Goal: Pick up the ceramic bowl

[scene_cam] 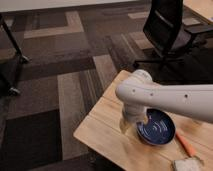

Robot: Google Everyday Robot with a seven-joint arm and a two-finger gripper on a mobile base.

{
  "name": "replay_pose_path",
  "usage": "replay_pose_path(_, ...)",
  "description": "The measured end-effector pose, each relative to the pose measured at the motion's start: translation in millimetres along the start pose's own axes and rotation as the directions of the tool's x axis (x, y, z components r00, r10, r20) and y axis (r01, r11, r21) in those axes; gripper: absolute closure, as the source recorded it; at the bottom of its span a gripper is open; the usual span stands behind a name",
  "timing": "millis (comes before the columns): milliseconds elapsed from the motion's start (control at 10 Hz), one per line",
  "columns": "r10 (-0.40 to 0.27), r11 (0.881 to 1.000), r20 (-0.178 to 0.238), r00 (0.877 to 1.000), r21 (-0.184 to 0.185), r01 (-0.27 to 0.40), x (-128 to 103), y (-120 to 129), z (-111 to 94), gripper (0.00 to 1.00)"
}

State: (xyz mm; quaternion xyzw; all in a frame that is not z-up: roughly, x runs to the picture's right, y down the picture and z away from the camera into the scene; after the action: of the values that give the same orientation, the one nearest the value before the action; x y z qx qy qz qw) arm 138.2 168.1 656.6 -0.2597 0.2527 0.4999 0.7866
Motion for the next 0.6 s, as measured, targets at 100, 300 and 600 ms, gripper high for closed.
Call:
replay_pose_path(100,0.0,1.0,0.0,1.0,-0.001,0.0,0.1,0.3,-0.1,0.35)
replay_pose_path(300,0.0,1.0,0.001,1.0,0.0,0.0,0.0,-0.1,0.0,0.35)
replay_pose_path(600,-0.01,1.0,0.002,1.0,0.003,0.01,0.6,-8.9,5.7,0.35)
